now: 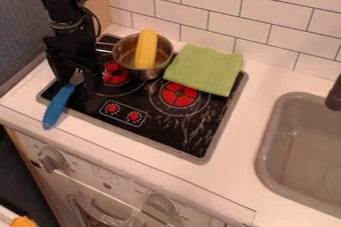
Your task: Moved the green cloth on the bottom right of the burner
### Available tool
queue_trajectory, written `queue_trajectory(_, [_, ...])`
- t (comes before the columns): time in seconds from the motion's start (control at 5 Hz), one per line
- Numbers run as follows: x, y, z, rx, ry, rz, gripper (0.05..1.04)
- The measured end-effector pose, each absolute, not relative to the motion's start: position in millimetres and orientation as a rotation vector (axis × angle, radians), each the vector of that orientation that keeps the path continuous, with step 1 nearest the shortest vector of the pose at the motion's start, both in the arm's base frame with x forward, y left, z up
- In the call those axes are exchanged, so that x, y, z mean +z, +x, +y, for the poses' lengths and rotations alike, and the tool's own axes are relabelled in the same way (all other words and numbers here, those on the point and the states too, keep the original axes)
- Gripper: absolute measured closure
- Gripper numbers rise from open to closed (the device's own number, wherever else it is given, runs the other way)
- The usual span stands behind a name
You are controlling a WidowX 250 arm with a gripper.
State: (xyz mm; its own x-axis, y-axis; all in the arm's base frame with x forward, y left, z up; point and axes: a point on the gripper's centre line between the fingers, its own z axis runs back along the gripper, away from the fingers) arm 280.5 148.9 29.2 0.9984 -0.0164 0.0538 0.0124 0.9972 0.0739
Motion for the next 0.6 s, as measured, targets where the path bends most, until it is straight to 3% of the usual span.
queue_trajectory(0.2, [20,277,145,-0.023,0.056,-0.027,0.082])
queue_trajectory(0.6, [28,293,55,-0.246,0.014,-0.051,0.083])
